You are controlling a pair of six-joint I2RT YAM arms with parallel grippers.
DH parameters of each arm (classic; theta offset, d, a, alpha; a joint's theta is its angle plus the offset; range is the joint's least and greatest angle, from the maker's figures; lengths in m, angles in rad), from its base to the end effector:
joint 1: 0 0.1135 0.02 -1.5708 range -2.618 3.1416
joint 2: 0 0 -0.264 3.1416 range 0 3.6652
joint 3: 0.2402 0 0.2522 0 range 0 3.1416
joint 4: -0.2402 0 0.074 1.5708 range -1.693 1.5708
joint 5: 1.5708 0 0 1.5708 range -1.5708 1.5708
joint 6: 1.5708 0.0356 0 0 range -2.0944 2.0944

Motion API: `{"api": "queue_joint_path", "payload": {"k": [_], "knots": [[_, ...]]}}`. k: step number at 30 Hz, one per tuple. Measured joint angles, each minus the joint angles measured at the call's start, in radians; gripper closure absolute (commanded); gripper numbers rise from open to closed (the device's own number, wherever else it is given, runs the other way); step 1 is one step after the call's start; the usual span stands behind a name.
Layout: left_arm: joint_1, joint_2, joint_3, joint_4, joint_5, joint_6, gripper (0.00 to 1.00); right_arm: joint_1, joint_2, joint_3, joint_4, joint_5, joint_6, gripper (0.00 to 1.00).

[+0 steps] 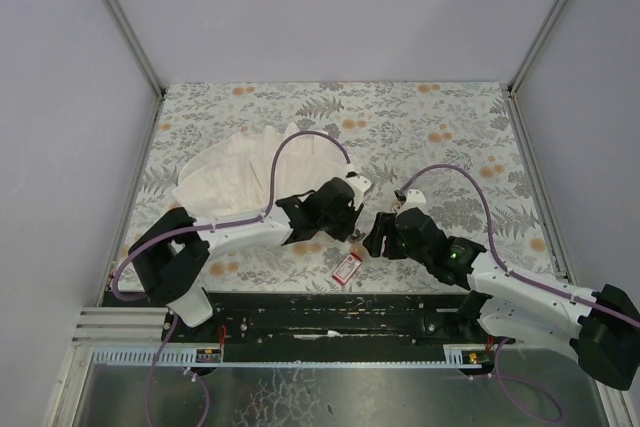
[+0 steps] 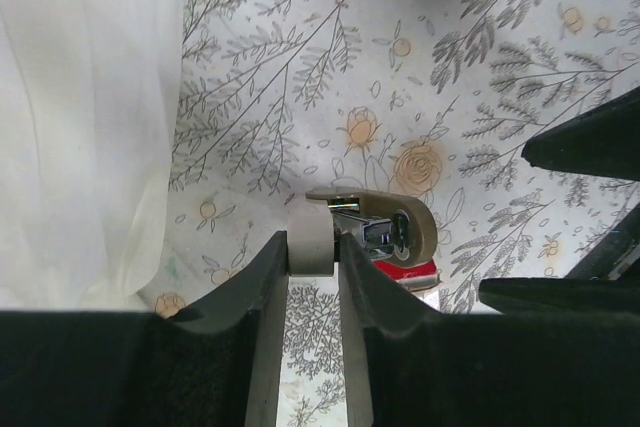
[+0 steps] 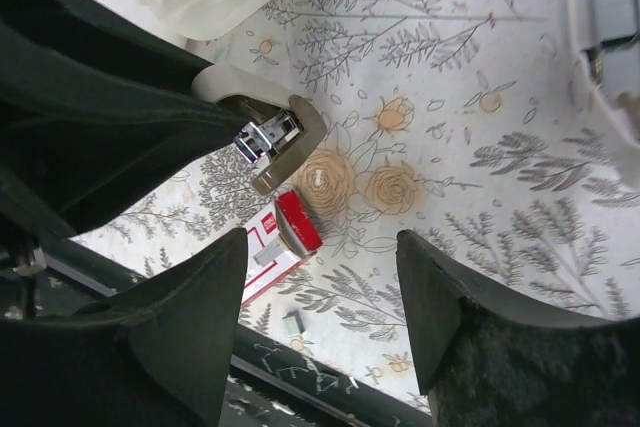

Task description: Load the staples into the stapler

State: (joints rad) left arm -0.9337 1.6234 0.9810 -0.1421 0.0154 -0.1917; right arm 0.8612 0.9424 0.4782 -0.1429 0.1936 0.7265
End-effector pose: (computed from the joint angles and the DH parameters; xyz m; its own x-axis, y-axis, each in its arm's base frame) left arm 0.2039 -0.2765 0.2010 -0.5669 0.4458 -0.6927 0.7153 0.6835 -0.1455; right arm 0.1356 0.1474 0.2089 -0.7040 0.1808 -0.6868 -0.2326 0.8550 0.4635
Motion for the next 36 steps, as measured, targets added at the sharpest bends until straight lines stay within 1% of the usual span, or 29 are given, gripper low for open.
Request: {"api": "queue_joint_path", "payload": {"k": [3,6,10,18,21,24,27,29,30,36], "knots": [[-0.032,0.000,0.000,-0.027,-0.074,-0.022,0.84,-0.001,0.000,-0.047,0.056,-0.026,0.094,0.33],[-0.060,0.000,0.000,-0.052,-0.137,-0.039,0.84,-0.002,0.003,-0.087,0.119,-0.048,0.174,0.36],[-0.095,0.000,0.000,-0.082,-0.203,-0.051,0.85,-0.002,0.034,-0.106,0.181,-0.057,0.241,0.40],[-0.150,0.019,0.014,-0.126,-0.277,-0.065,0.85,-0.002,0.132,-0.106,0.302,-0.076,0.291,0.51],[-0.159,0.025,0.023,-0.131,-0.290,-0.067,0.85,-0.003,0.166,-0.106,0.320,-0.079,0.297,0.57],[-0.164,0.032,0.031,-0.139,-0.298,-0.070,0.85,-0.003,0.203,-0.108,0.338,-0.083,0.307,0.66],[-0.166,0.036,0.037,-0.147,-0.315,-0.071,0.84,-0.003,0.217,-0.109,0.372,-0.085,0.318,0.71],[-0.167,0.037,0.038,-0.151,-0.322,-0.074,0.83,-0.003,0.227,-0.109,0.389,-0.088,0.323,0.75],[-0.167,0.037,0.038,-0.154,-0.324,-0.075,0.79,-0.003,0.232,-0.109,0.395,-0.087,0.327,0.76],[-0.180,0.037,0.042,-0.166,-0.333,-0.090,0.65,-0.003,0.256,-0.130,0.426,-0.086,0.348,0.78]]}}
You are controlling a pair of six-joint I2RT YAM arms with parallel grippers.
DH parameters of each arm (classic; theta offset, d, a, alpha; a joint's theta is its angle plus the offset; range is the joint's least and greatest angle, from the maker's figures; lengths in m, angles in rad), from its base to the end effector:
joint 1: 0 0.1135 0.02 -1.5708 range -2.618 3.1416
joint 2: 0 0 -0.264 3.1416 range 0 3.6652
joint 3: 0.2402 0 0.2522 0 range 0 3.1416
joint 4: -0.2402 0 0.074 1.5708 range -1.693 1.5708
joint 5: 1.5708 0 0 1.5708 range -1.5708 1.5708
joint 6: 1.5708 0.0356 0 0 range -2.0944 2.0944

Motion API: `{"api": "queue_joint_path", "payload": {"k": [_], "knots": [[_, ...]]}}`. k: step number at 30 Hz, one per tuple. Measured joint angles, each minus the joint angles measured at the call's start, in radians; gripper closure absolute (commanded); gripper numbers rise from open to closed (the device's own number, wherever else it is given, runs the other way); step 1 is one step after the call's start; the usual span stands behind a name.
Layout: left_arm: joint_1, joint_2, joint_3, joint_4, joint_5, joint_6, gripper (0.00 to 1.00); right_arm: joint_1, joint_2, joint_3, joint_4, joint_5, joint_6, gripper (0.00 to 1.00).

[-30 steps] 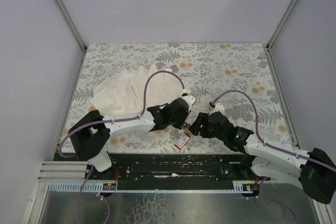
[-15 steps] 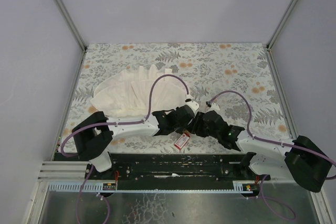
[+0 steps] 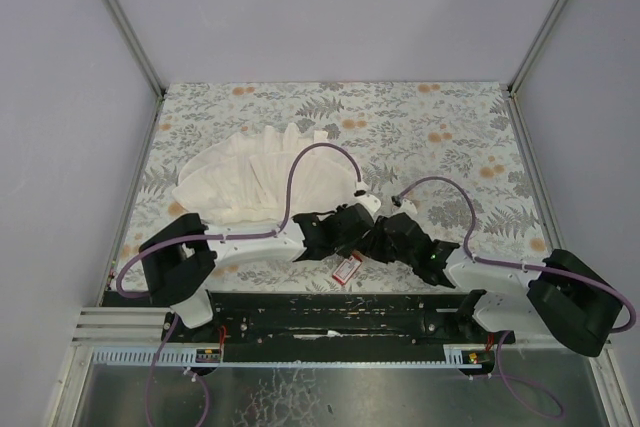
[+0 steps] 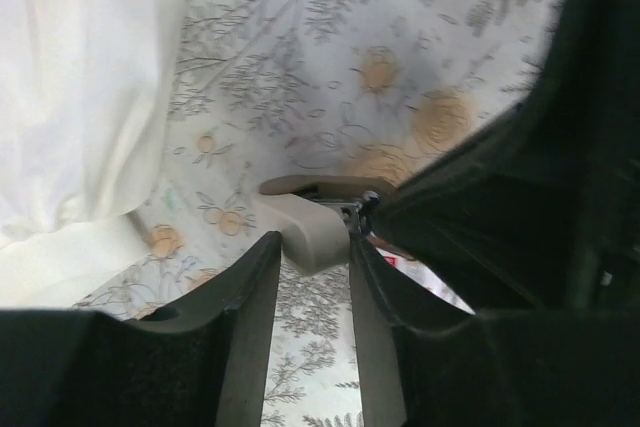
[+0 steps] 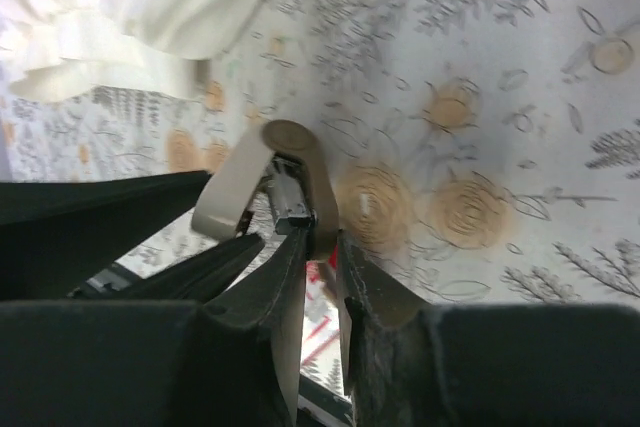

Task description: Load the staples into the stapler

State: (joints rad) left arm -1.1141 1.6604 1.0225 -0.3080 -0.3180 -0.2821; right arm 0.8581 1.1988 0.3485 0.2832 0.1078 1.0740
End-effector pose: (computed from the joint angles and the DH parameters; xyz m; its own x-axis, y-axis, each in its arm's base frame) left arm 0.1596 -0.2995 0.1913 -0.5584 0.5368 -0.6325 0.6418 0.7626 0.0807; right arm 0.1487 0.1662 0.1562 -0.7765 0.4382 -0.4528 -0.0214 0.6999 0.7140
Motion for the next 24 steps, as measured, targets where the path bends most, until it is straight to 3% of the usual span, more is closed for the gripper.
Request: {"api": "queue_joint_path", "payload": {"k": [12,18,24], "knots": [[-0.025,-0.075,-0.017,0.027,0.142,-0.035,0.37,-0.001,0.004,-0.064,-0.018,0.007,0.003,0.74],[-0.018,-0.165,-0.062,0.066,0.183,-0.007,0.29,-0.001,-0.058,-0.064,-0.063,0.016,-0.024,0.63],[0.057,-0.201,-0.126,0.166,0.276,0.068,0.29,-0.003,-0.163,-0.064,-0.146,0.055,-0.062,0.51]]}}
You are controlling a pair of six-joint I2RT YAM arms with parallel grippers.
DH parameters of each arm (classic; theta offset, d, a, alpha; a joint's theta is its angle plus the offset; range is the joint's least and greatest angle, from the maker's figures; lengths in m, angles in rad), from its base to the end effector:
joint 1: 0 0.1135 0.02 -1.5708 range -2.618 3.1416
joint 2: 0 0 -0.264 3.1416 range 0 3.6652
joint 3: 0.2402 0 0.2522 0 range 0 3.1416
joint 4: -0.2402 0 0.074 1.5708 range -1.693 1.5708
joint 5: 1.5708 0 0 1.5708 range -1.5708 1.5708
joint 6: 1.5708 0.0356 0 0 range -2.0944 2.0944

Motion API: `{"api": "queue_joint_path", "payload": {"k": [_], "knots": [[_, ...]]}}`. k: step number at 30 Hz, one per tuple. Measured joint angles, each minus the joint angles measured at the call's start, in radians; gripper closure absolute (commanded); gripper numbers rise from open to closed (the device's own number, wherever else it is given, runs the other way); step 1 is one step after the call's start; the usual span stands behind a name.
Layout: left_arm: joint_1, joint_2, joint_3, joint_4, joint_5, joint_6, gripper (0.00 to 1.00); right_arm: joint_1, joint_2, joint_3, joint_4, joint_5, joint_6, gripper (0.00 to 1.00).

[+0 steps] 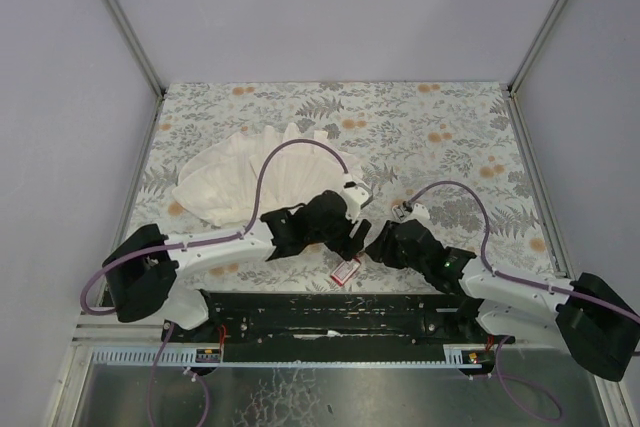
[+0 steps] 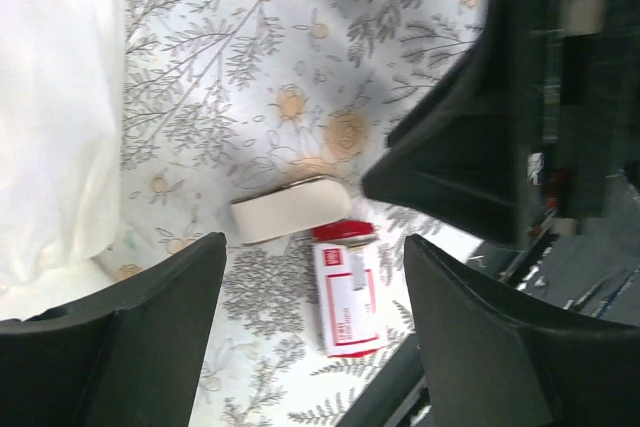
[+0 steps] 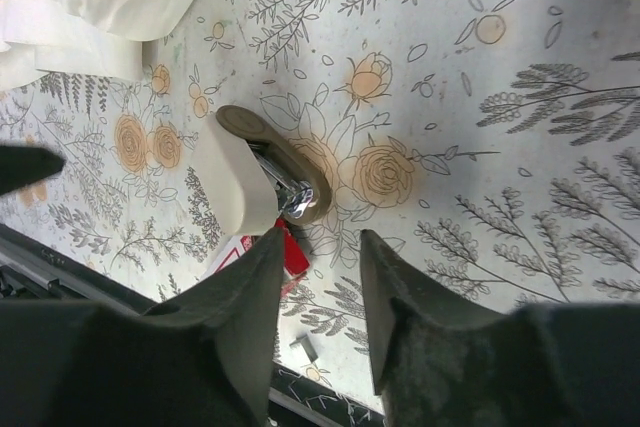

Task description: Load the staples into the stapler

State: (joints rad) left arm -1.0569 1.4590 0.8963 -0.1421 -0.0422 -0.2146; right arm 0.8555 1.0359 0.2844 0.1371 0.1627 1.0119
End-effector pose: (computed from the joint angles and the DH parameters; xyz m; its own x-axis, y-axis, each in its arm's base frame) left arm 0.1553 -0.2720 0.2249 -0.4931 0.4407 -0.7501 0.7669 0.6274 -0.1355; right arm 0.1319 0.1431 0.1543 -0.7585 0.4027 -0.5124 -0.0284 0.7651 0.6433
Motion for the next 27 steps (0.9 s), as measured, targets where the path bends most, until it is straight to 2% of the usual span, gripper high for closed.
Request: {"api": "queue_joint_path", "payload": {"k": [7,15,20,23,27], "knots": [[0.113,0.033,-0.025,0.074,0.139,0.121,0.30,-0.033,-0.103,0.000,-0.093,0.020,-0.050,0.39],[0.117,0.186,0.008,0.073,0.230,0.222,0.31,-0.089,-0.169,0.000,-0.165,0.018,-0.093,0.35],[0.121,0.219,0.022,0.072,0.250,0.253,0.33,-0.114,-0.179,0.000,-0.181,0.008,-0.103,0.35],[0.122,0.225,0.031,0.074,0.256,0.262,0.38,-0.124,-0.179,0.000,-0.182,0.001,-0.105,0.35],[0.122,0.262,0.059,0.074,0.261,0.269,0.51,-0.135,-0.179,0.000,-0.181,-0.005,-0.108,0.35]]}}
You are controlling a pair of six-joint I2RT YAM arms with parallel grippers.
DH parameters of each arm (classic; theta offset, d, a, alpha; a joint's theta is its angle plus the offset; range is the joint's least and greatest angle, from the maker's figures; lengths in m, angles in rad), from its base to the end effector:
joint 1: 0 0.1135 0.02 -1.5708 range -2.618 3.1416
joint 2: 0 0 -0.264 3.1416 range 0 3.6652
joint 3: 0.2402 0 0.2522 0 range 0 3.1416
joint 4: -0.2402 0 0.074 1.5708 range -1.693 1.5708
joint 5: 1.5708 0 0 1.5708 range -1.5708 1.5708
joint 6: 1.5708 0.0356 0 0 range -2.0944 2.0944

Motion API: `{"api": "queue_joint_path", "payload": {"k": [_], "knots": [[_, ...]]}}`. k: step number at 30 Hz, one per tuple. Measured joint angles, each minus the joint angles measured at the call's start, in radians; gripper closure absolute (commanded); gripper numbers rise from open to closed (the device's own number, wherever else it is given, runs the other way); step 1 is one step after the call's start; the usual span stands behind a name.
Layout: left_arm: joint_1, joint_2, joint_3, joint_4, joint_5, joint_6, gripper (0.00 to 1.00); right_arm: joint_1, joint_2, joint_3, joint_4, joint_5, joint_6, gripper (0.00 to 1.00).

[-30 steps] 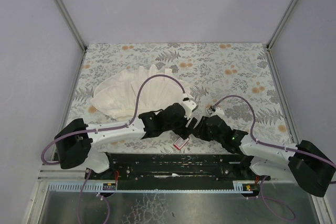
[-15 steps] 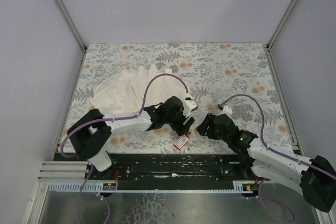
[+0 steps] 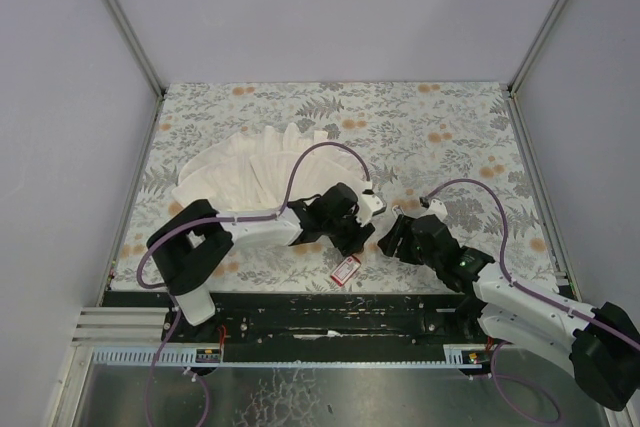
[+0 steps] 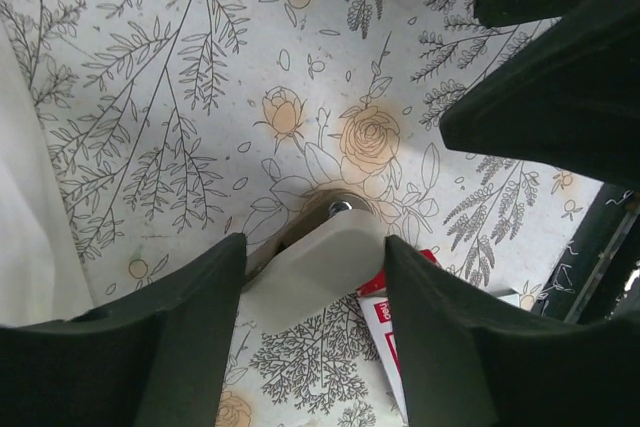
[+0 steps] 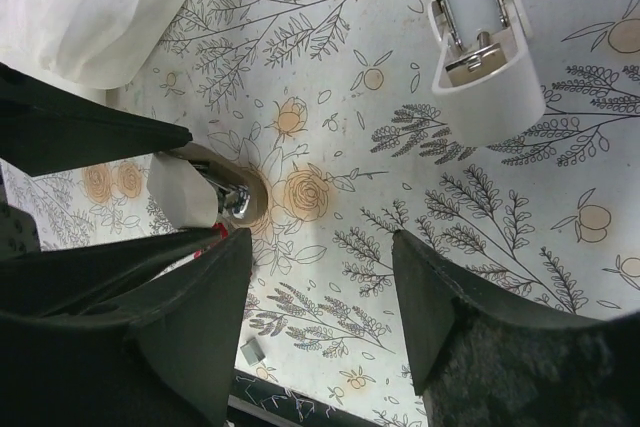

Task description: Load the staples into the stapler

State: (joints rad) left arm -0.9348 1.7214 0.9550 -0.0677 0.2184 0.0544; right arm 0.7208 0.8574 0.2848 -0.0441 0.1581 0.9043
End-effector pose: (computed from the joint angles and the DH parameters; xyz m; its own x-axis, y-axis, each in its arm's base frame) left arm 0.2021 -0.2868 0.1673 -0.3919 0.6202 -0.6796 0.8945 0.4297 -0.1237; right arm 0.1349 0.1111 0.1677 -0.7050 0.4138 -0.5759 -0.0018 0.8111 0.5849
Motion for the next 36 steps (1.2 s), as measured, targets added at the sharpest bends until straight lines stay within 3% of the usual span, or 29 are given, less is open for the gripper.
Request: {"api": "queue_joint_path", "payload": {"k": [6,10,12,15,17,27,36], "knots": [[0.000,0.017,0.011,0.007,-0.001,-0.002,0.66,-0.010,0.000,0.000,0.000,-0.013,-0.001,0.35],[0.000,0.017,0.011,0.008,-0.007,-0.018,0.67,-0.015,0.003,0.000,0.000,-0.021,-0.004,0.34],[0.000,0.017,0.011,0.008,-0.013,-0.031,0.63,-0.017,0.006,0.000,0.000,-0.021,-0.005,0.34],[0.000,0.017,0.011,0.008,-0.021,-0.050,0.44,-0.019,0.011,0.000,0.000,-0.022,-0.007,0.34],[0.000,0.017,0.011,0.008,-0.026,-0.066,0.40,-0.022,0.012,0.000,0.000,-0.022,-0.009,0.34],[0.000,-0.047,-0.064,0.011,-0.055,-0.109,0.40,-0.032,0.006,0.021,-0.018,-0.022,-0.021,0.26],[0.005,-0.195,-0.183,0.032,-0.065,-0.136,0.31,-0.038,-0.059,0.049,-0.065,-0.021,-0.037,0.18]]}}
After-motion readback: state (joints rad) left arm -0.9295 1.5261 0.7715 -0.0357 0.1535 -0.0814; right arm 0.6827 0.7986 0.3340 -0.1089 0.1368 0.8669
